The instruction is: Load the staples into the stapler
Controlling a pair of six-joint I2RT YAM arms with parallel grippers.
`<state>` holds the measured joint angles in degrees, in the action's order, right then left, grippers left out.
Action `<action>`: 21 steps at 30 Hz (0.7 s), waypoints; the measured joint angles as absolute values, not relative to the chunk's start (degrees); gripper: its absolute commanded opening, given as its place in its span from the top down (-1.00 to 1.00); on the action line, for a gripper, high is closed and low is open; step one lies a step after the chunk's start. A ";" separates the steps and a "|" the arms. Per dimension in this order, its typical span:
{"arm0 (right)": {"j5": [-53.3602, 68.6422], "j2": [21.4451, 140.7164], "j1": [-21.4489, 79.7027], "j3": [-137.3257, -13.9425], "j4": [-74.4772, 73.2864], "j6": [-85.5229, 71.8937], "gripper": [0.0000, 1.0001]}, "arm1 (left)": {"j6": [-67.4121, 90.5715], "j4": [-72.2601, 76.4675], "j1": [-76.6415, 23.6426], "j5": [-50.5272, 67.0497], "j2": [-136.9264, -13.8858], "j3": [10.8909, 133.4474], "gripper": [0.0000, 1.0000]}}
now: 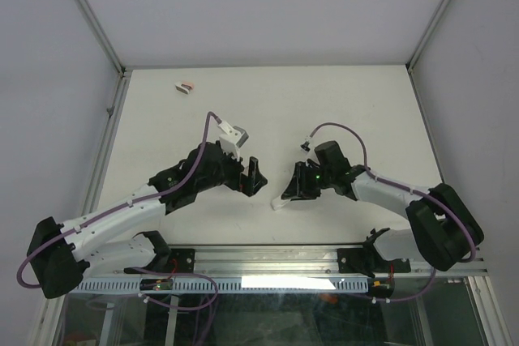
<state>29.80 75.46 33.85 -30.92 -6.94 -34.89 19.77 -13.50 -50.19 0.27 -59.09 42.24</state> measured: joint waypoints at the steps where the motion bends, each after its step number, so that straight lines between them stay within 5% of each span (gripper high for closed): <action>1: 29.78 75.72 33.87 -30.92 -6.46 -34.92 0.98 | 20.05 -13.45 -50.19 0.21 -59.11 41.67 -0.98; 4: 29.32 75.88 33.91 -30.92 -5.80 -34.94 0.84 | 21.10 -13.30 -50.19 0.03 -59.75 40.16 -0.98; 15: 26.11 75.88 34.00 -30.92 -5.48 -34.65 -0.29 | 23.24 -8.60 -50.19 1.13 -61.17 35.05 -0.93; 21: 21.61 72.31 34.00 -30.89 -9.04 -33.43 -0.57 | 22.79 -4.91 -51.16 2.02 -61.56 33.56 -0.91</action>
